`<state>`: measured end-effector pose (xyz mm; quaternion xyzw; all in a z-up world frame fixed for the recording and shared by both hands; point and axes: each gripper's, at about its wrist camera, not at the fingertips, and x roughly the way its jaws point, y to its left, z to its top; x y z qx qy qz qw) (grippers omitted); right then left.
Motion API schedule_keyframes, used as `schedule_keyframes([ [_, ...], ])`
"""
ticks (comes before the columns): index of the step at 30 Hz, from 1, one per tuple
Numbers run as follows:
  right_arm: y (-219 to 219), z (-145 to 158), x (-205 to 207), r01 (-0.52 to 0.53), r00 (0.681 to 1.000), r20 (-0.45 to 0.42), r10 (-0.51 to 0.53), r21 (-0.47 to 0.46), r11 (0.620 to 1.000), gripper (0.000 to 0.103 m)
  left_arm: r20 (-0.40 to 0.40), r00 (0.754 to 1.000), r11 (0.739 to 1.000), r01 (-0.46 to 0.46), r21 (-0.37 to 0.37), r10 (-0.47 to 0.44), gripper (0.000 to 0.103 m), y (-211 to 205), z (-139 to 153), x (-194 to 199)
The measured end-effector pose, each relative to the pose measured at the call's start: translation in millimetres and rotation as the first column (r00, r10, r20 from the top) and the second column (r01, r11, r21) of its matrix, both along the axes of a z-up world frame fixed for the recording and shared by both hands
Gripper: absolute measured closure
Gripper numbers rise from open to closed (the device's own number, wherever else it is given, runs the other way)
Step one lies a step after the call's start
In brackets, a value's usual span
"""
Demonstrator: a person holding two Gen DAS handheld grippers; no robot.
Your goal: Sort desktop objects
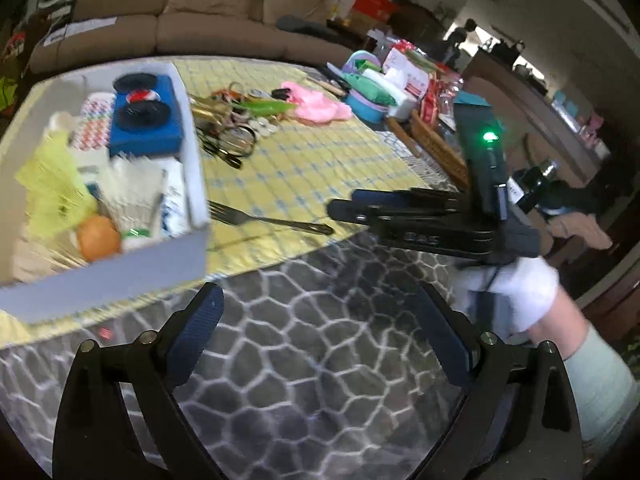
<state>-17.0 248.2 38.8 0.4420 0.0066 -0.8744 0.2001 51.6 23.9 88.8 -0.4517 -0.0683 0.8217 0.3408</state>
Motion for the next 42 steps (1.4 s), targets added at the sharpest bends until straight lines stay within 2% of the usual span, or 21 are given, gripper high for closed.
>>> schedule_keyframes([
  [6,-30,-12,-18,-0.171,0.984,-0.033,0.175,0.099,0.980,0.055,0.028,0.999,0.997,-0.018,0.075,0.016,0.012,14,-7,2],
  [11,-50,-33,-28,-0.275,0.961,0.026,0.274,0.142,0.951,0.059,0.035,0.998,0.994,-0.050,0.100,0.046,0.013,14,-4,-2],
  [13,-53,-36,-25,-0.293,0.956,0.015,0.294,0.173,0.940,0.061,0.042,0.997,0.992,-0.067,0.110,0.063,0.013,12,-4,-5],
  [14,-52,-36,-26,-0.289,0.957,0.021,0.290,0.169,0.942,0.064,0.052,0.996,0.989,-0.077,0.122,0.071,0.013,10,-5,-7],
  [16,-42,-36,-30,-0.252,0.967,0.046,0.249,0.115,0.961,0.084,0.071,0.994,0.986,-0.090,0.140,0.080,0.013,9,-7,-10],
  [19,-26,-35,-30,-0.202,0.978,0.063,0.198,0.073,0.977,0.095,0.103,0.992,0.981,-0.096,0.167,0.079,0.013,15,-11,-13],
  [21,-14,-35,-31,-0.156,0.986,0.071,0.152,0.051,0.986,0.097,0.122,0.990,0.979,-0.092,0.185,0.070,0.013,22,-13,-15],
  [23,8,-36,-33,-0.092,0.990,0.101,0.095,-0.029,0.995,0.097,0.140,0.988,0.975,-0.087,0.203,0.059,0.012,31,-14,-17],
  [25,24,-35,-32,-0.055,0.992,0.111,0.062,-0.067,0.996,0.097,0.156,0.986,0.972,-0.085,0.218,0.051,0.012,41,-15,-21],
  [29,42,-34,-30,-0.017,0.993,0.118,0.028,-0.094,0.995,0.097,0.202,0.979,0.961,-0.093,0.259,0.040,0.012,65,-17,-45],
  [31,45,-33,-28,-0.012,0.993,0.119,0.026,-0.118,0.993,0.097,0.247,0.967,0.952,-0.133,0.275,0.064,0.012,73,-21,-65],
  [35,55,-33,-27,0.010,0.990,0.140,0.020,-0.213,0.977,0.097,0.392,0.910,0.914,-0.267,0.305,0.135,0.013,75,-41,-111],
  [39,64,-35,-28,0.047,0.983,0.183,0.018,-0.341,0.939,0.098,0.469,0.867,0.888,-0.340,0.311,0.168,0.021,71,-64,-135],
  [40,67,-37,-28,0.060,0.980,0.198,0.014,-0.364,0.930,0.098,0.492,0.856,0.884,-0.347,0.314,0.161,0.023,71,-70,-137],
  [41,67,-36,-29,0.068,0.980,0.200,0.006,-0.357,0.932,0.098,0.513,0.844,0.891,-0.344,0.297,0.155,0.026,74,-78,-140],
  [42,67,-35,-28,0.073,0.981,0.193,-0.010,-0.323,0.944,0.097,0.514,0.843,0.898,-0.339,0.279,0.159,0.026,75,-81,-141],
])
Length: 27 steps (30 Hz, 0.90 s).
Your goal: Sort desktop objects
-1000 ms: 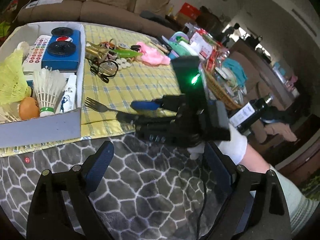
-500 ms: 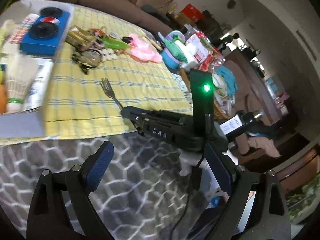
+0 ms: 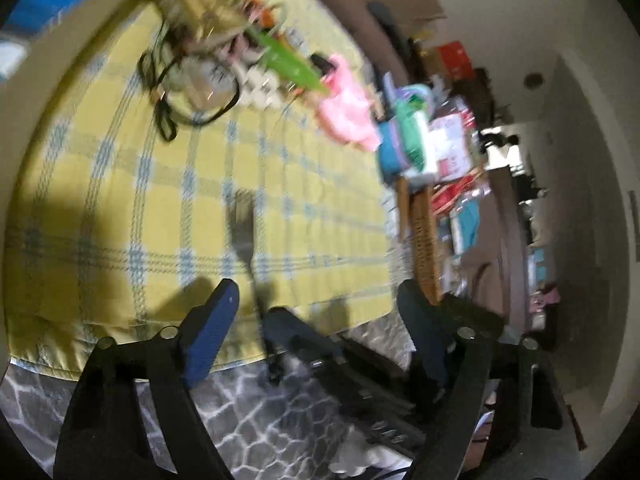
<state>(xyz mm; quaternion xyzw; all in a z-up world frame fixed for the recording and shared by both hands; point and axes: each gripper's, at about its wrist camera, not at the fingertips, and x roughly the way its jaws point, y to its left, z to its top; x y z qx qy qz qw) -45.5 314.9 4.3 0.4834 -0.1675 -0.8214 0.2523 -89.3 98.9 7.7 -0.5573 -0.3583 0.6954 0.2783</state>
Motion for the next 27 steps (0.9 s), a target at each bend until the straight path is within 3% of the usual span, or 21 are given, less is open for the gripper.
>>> schedule_keyframes([
  [2,-4,7,4,-0.007,1.000,-0.026,0.009,0.101,0.995,0.095,-0.015,1.000,0.999,0.012,-0.049,-0.013,0.026,4,-3,-3],
  [5,-7,18,16,-0.026,0.998,-0.057,0.035,0.156,0.987,0.090,-0.029,1.000,0.998,0.003,-0.064,-0.004,0.026,3,-2,-8],
  [7,-11,23,24,-0.026,0.995,-0.088,0.047,0.223,0.974,0.069,-0.037,0.999,0.996,0.003,-0.089,-0.007,0.026,4,0,-13],
  [11,-18,17,28,-0.040,0.992,-0.100,0.073,0.297,0.954,0.064,-0.070,0.997,0.979,0.031,-0.200,-0.046,0.025,15,5,-33],
  [13,-22,11,26,-0.046,0.994,-0.079,0.075,0.318,0.947,0.064,-0.069,0.994,0.960,0.058,-0.275,-0.080,0.025,26,5,-43],
  [14,-24,9,26,-0.049,0.994,-0.077,0.078,0.325,0.945,0.064,-0.061,0.993,0.938,0.079,-0.337,-0.105,0.025,35,3,-49],
  [19,-25,5,24,-0.049,0.994,-0.072,0.077,0.324,0.945,0.065,-0.098,0.974,0.858,0.130,-0.497,-0.204,0.028,67,10,-53],
  [22,-21,4,24,-0.040,0.995,-0.072,0.066,0.312,0.949,0.069,-0.090,0.969,0.819,0.142,-0.557,-0.229,0.039,78,8,-48],
  [24,-20,2,24,-0.039,0.996,-0.068,0.063,0.300,0.953,0.069,-0.096,0.966,0.791,0.137,-0.596,-0.240,0.064,82,8,-46],
  [25,-20,2,24,-0.041,0.996,-0.069,0.064,0.300,0.953,0.069,-0.099,0.965,0.782,0.134,-0.609,-0.242,0.070,82,8,-45],
  [26,-21,3,24,-0.041,0.995,-0.069,0.065,0.302,0.953,0.069,-0.095,0.964,0.776,0.138,-0.615,-0.247,0.091,82,7,-45],
  [27,-21,3,24,-0.042,0.995,-0.069,0.066,0.305,0.951,0.069,-0.090,0.963,0.775,0.147,-0.614,-0.254,0.093,82,5,-45],
])
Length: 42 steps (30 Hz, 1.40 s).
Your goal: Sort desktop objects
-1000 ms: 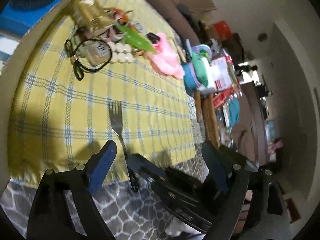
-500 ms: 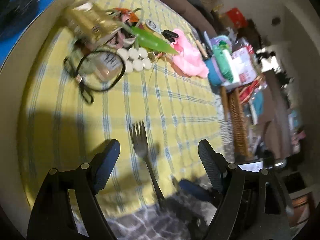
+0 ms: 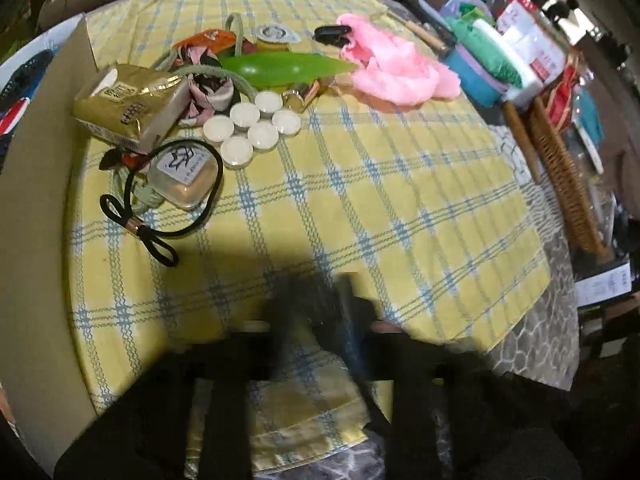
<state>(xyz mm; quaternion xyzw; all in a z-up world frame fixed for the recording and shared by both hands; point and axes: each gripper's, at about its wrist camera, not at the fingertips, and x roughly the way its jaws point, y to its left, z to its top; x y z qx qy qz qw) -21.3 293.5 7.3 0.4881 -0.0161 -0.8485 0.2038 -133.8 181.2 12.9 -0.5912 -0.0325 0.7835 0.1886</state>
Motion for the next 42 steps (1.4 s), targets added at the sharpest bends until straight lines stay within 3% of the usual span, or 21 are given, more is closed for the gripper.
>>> schedule_keyframes([
  [4,-3,1,2,-0.006,1.000,-0.001,0.006,0.005,1.000,0.069,-0.023,1.000,1.000,0.017,0.009,-0.017,0.097,-5,4,7],
  [7,-4,1,2,-0.002,1.000,-0.007,0.002,0.009,1.000,0.070,-0.027,0.999,0.998,0.022,0.059,-0.020,0.101,-10,9,10],
  [12,-4,-1,-3,0.007,1.000,-0.014,-0.007,0.005,1.000,0.069,0.027,1.000,0.991,0.007,0.135,-0.011,0.102,-11,10,13],
  [20,9,-1,-17,0.062,0.998,0.005,-0.062,-0.113,0.992,0.071,0.112,0.994,0.959,-0.022,0.283,-0.011,0.102,-12,16,18],
  [24,25,-1,-21,0.113,0.993,0.045,-0.105,-0.232,0.966,0.089,0.107,0.994,0.945,-0.010,0.328,-0.027,0.101,-14,26,22],
  [25,30,1,-21,0.120,0.993,0.049,-0.111,-0.262,0.957,0.089,0.104,0.994,0.940,-0.009,0.340,-0.028,0.101,-16,29,22],
  [31,28,23,-11,0.095,0.994,-0.024,-0.106,-0.272,0.957,0.091,0.085,0.995,0.915,0.017,0.402,-0.056,0.100,-21,46,25],
  [32,28,26,-11,0.089,0.994,-0.037,-0.103,-0.277,0.957,0.092,0.081,0.995,0.909,0.023,0.417,-0.063,0.099,-21,49,25],
  [34,26,33,-10,0.077,0.993,-0.060,-0.098,-0.279,0.957,0.096,0.080,0.995,0.900,0.011,0.437,-0.051,0.084,-25,53,26],
  [35,23,35,-10,0.068,0.993,-0.070,-0.092,-0.285,0.956,0.097,0.073,0.996,0.896,0.011,0.444,-0.048,0.070,-28,56,26],
  [36,21,38,-10,0.061,0.993,-0.082,-0.088,-0.287,0.956,0.097,0.066,0.997,0.897,0.014,0.442,-0.048,0.065,-29,56,27],
  [40,-1,50,-12,0.011,0.990,-0.130,-0.048,-0.271,0.963,0.096,0.060,0.997,0.911,0.015,0.413,-0.043,0.069,-37,55,27],
  [42,-10,50,-14,-0.004,0.989,-0.140,-0.035,-0.268,0.963,0.097,0.054,0.998,0.917,0.008,0.400,-0.032,0.077,-46,55,26],
])
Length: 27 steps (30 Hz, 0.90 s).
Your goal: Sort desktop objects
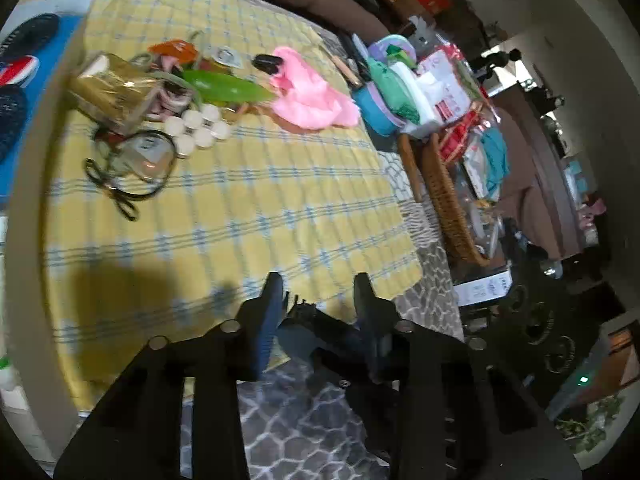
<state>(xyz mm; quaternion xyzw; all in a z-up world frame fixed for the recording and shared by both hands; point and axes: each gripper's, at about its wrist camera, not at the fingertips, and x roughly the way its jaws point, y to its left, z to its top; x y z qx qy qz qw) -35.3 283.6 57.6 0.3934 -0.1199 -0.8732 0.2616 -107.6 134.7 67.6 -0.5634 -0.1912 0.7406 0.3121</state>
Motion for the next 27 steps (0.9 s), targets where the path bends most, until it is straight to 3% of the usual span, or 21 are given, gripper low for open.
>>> schedule_keyframes([
  [3,-9,-2,-6,-0.013,1.000,0.011,0.013,-0.011,1.000,0.097,0.017,1.000,1.000,-0.025,0.006,0.025,0.088,-18,-4,-4],
  [8,-17,-7,-6,-0.034,0.999,0.028,0.034,0.014,0.999,0.096,0.018,1.000,1.000,-0.022,-0.007,0.022,0.088,-28,-9,-4],
  [9,-15,-8,-5,-0.035,0.999,0.041,0.034,0.029,0.999,0.093,0.022,1.000,1.000,-0.016,-0.006,0.016,0.089,-27,-10,-3],
  [11,-12,-11,0,-0.039,0.998,0.059,0.032,0.116,0.992,0.076,0.028,1.000,1.000,0.000,0.002,0.000,0.089,-23,-13,-1],
  [12,-12,-14,2,-0.047,0.997,0.062,0.038,0.155,0.987,0.062,0.026,1.000,1.000,0.007,0.004,-0.007,0.089,-20,-13,1],
  [13,-10,-17,4,-0.052,0.997,0.058,0.042,0.189,0.981,0.057,0.025,1.000,1.000,0.016,0.008,-0.016,0.089,-17,-13,3],
  [15,-4,-26,3,-0.053,0.997,0.073,0.040,0.185,0.981,0.058,0.021,0.999,0.999,0.040,0.017,-0.040,0.089,-9,-12,7],
  [17,3,-31,-2,-0.058,0.995,0.092,0.047,0.126,0.990,0.065,0.020,0.998,0.998,0.056,0.025,-0.056,0.089,-2,-11,12],
  [20,6,-27,-5,-0.062,0.995,0.079,0.057,0.060,0.996,0.092,0.020,0.997,0.996,0.079,0.044,-0.080,0.089,7,-7,19],
  [27,8,-11,6,-0.054,0.999,0.011,0.053,0.051,0.997,0.094,-0.005,0.995,0.993,0.096,0.066,-0.096,0.089,14,9,29],
])
